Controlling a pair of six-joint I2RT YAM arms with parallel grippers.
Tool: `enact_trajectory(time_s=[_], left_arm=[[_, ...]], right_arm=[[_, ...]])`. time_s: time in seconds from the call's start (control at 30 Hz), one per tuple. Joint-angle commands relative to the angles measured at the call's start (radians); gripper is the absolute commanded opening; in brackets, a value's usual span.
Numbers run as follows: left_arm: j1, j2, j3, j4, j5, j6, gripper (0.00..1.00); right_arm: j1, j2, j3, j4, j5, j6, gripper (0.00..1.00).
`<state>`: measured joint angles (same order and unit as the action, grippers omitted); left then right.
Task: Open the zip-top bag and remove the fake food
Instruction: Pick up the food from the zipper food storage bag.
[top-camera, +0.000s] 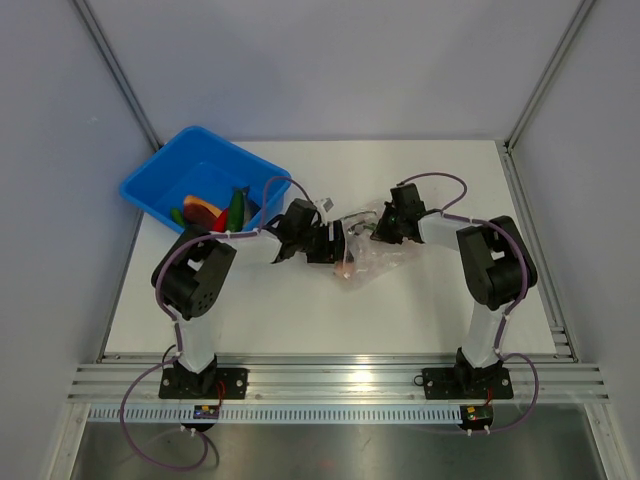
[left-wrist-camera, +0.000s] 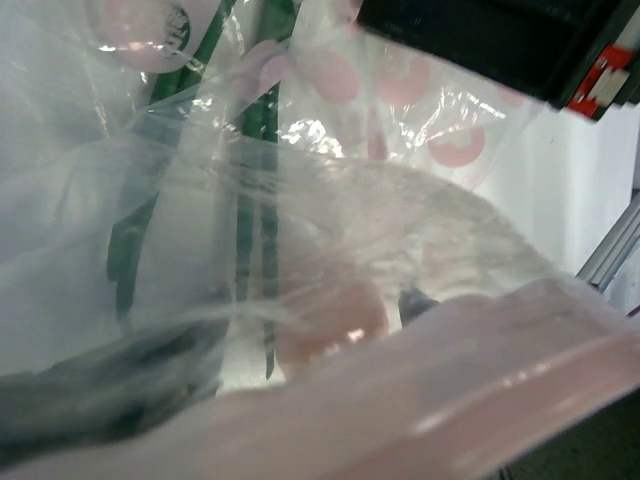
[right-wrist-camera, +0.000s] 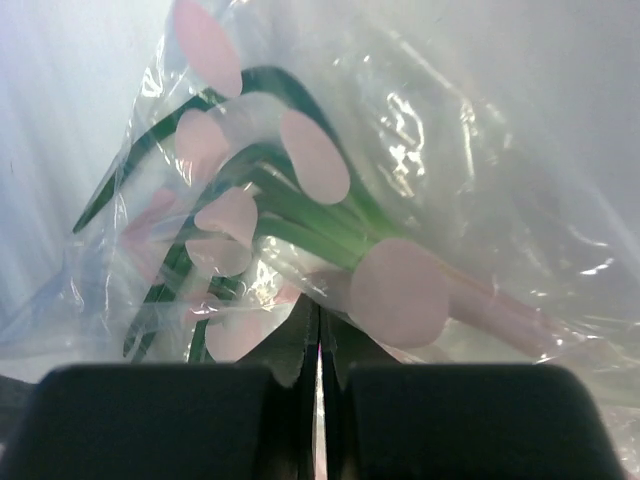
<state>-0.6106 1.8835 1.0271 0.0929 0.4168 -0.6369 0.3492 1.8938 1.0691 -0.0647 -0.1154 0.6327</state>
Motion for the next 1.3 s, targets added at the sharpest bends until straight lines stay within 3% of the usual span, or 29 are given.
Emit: enact_trajectory(time_s=[0.0, 0.2, 0.63, 0.73, 0.87, 0.9, 1.0, 1.27], left_arm=[[-0.005, -0.009, 0.039, -0.14, 0.016, 0.071, 0.73], [-0.015, -0.009, 0.059, -0.211, -0.003, 0.109, 0.73], [-0.081, 0.014, 0.106, -0.278, -0.183, 0.129, 0.73], [-0.094, 0.016, 0.122, -0.308, -0.243, 0.14, 0.69], [-0.11, 0.025, 0.146, -0.341, -0.273, 0.158, 0.53], [-0.11, 0.025, 0.151, -0.349, -0.271, 0.161, 0.45], [-0.11, 0.005, 0.153, -0.36, -0.268, 0.172, 0.35], [-0.101, -0.102, 0.12, -0.364, -0.28, 0.181, 0.33]], right_arm=[[-0.026, 0.04, -0.006, -0.03, 0.053, -0.007, 0.01], [-0.024, 0.041, -0.006, -0.03, 0.045, -0.008, 0.01], [-0.024, 0.037, -0.012, -0.017, 0.025, -0.002, 0.01], [-0.026, 0.036, -0.015, -0.014, 0.02, -0.001, 0.0], [-0.024, 0.031, -0.015, -0.015, 0.023, -0.002, 0.01], [-0.024, 0.03, -0.015, -0.015, 0.025, -0.002, 0.0], [-0.027, 0.028, -0.018, -0.018, 0.036, -0.001, 0.0], [-0.064, 0.008, -0.057, 0.0, 0.049, 0.038, 0.0]])
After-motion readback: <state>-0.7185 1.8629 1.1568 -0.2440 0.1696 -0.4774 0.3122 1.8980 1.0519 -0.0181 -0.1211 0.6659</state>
